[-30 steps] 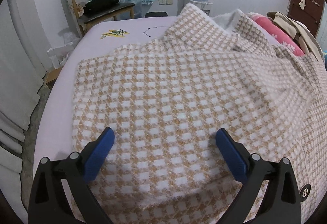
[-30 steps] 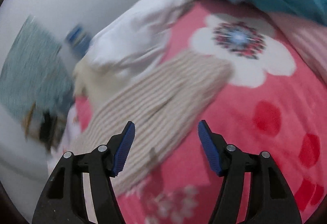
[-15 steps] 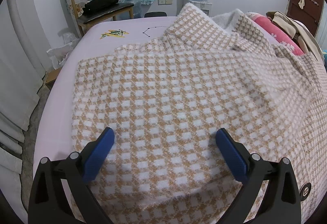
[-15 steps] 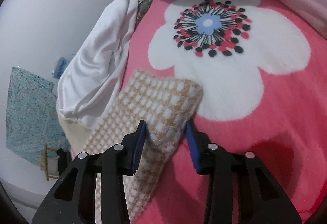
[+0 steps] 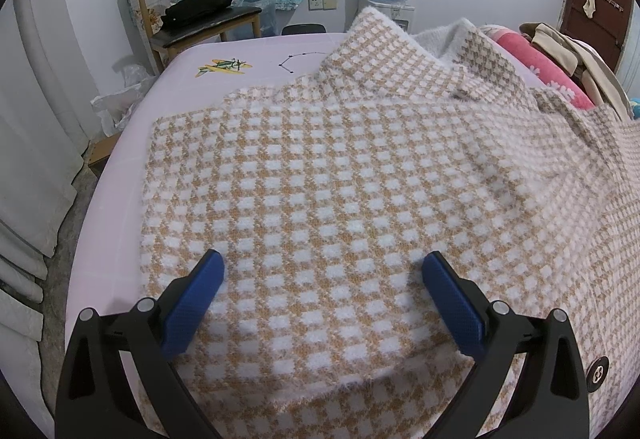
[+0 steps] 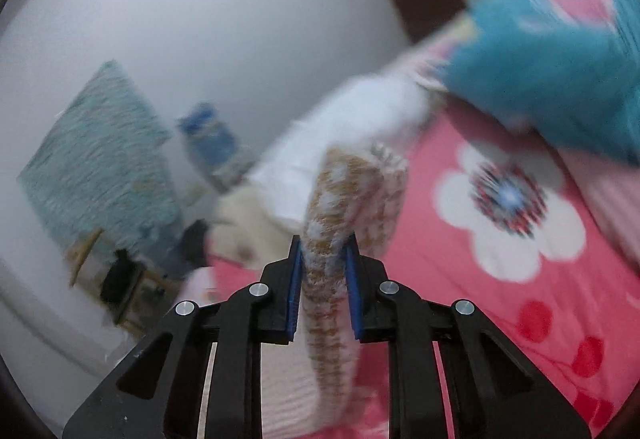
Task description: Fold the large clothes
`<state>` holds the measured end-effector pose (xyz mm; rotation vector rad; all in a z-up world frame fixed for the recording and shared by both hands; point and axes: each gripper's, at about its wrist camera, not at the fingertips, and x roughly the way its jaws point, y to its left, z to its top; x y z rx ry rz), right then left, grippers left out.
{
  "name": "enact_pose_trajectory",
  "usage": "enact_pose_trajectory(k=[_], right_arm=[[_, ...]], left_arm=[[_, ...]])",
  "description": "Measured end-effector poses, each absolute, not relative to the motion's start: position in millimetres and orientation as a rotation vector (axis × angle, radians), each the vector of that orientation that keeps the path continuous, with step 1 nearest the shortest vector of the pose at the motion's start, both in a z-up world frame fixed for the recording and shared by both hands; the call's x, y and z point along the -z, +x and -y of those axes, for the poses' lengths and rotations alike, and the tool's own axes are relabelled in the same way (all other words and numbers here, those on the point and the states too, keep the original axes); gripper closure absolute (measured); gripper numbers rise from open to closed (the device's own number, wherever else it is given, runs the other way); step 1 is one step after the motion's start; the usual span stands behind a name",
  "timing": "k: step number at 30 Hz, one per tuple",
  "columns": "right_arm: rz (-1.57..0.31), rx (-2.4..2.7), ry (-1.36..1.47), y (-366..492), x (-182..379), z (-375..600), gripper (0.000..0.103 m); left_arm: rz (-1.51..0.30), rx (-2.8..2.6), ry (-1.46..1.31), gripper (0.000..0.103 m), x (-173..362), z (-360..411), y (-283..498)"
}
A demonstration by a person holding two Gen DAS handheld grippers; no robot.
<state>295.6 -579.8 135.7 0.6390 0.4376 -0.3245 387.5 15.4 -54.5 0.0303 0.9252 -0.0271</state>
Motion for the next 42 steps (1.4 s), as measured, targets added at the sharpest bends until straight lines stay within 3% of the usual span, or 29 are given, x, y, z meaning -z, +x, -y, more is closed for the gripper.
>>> enact_pose_trajectory(k=[10, 17, 20, 21, 23, 28, 32, 37, 42], right_arm=[[-0.293, -0.088, 0.382, 314, -267, 357, 0.087], [-0.339, -0.345, 0.193, 324, -242, 177, 0.086], [-0.515, -0.48, 0.126, 339, -178, 96, 0.068], [-0.565, -0.504, 0.118, 344, -163, 84, 0.051], [-0.687, -0.542, 0.12, 357, -116, 60, 0.046], [-0.857, -0.501, 0.132, 382, -56, 90, 0.044], [-0.847, -0.377, 0.146, 385, -58, 150, 0.038], [-0.817, -0.141, 0.235, 395, -59, 261, 0.035], [-0.856, -0.029, 0.337, 415, -36, 321, 0.035]], left_arm=[[-0.865, 0.041, -0.072, 0.005, 15, -44, 361], [-0.809, 0.053, -0.138, 0.006, -9, -99, 319], [-0.836, 0.104, -0.18, 0.011, -4, -116, 306], [-0.838, 0.112, -0.198, 0.012, -2, -120, 302], [-0.847, 0.137, -0.227, 0.015, 3, -126, 296], [-0.818, 0.207, -0.225, 0.017, -3, -125, 286], [-0.776, 0.226, -0.206, 0.021, -16, -126, 295], [-0.797, 0.228, -0.227, 0.034, -19, -124, 342], [-0.936, 0.203, -0.266, 0.047, 8, -116, 400]])
